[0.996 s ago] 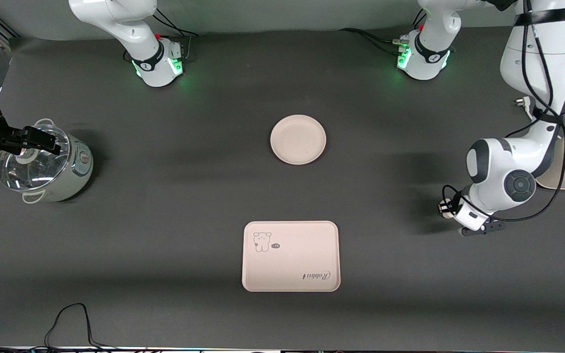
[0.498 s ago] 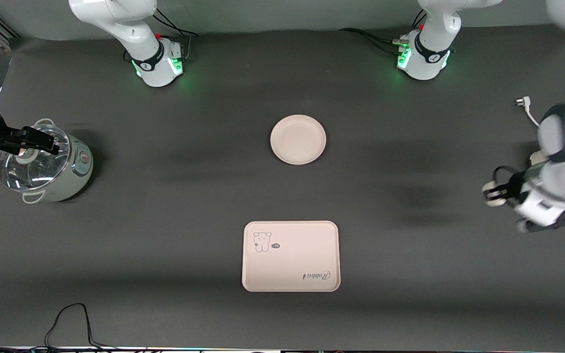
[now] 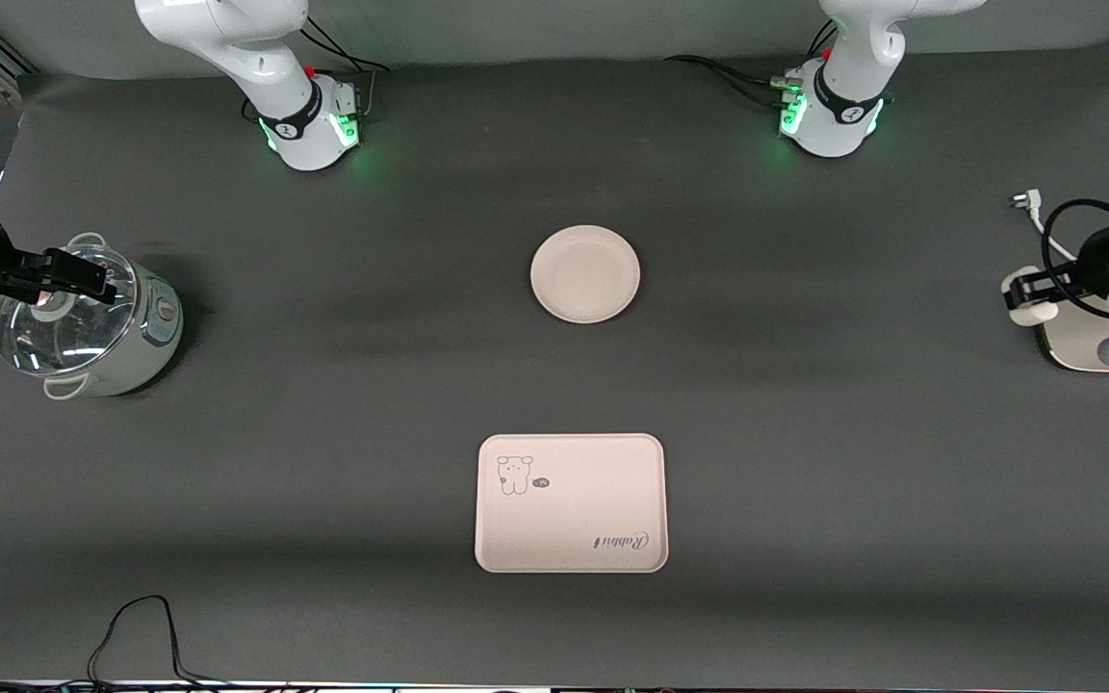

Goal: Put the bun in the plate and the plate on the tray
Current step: 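Carry the bun with the left gripper over the white plate, then lower the bun onto the plate and open the left gripper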

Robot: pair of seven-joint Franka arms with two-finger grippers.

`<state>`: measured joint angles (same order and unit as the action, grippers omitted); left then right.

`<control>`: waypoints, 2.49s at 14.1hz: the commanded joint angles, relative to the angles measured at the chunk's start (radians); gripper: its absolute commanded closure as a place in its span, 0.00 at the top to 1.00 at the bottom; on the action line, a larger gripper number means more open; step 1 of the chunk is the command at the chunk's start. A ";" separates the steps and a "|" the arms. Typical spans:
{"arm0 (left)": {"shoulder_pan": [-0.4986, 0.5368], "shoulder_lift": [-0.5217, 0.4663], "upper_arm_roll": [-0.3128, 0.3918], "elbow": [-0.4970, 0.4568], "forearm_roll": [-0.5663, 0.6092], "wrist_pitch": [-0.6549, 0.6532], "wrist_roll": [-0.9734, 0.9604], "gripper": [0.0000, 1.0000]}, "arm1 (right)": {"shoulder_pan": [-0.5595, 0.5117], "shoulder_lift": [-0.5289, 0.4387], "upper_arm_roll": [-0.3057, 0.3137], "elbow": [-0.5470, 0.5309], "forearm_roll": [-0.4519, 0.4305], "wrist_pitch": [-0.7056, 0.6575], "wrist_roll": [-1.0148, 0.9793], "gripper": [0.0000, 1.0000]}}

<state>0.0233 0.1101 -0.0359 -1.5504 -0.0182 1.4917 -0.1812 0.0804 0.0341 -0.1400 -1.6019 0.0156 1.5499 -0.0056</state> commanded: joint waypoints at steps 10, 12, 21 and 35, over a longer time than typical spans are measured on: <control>-0.494 0.121 -0.242 -0.159 -0.075 0.327 -0.828 0.20 | 0.005 -0.007 -0.007 -0.009 -0.022 0.009 -0.022 1.00; -0.538 0.123 -0.242 -0.339 -0.075 0.567 -0.833 0.20 | 0.005 -0.008 -0.007 -0.015 -0.022 0.009 -0.022 1.00; -0.644 0.335 -0.242 -0.517 -0.062 1.027 -0.925 0.20 | 0.005 -0.011 -0.013 -0.021 -0.022 0.009 -0.022 1.00; -0.487 0.104 -0.231 -0.461 -0.062 0.694 -0.853 1.00 | 0.048 -0.026 -0.003 -0.030 -0.017 0.009 -0.022 1.00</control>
<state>-0.5561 0.3544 -0.2655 -2.0161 -0.0872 2.3818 -1.0977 0.0932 0.0314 -0.1444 -1.6119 0.0156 1.5499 -0.0144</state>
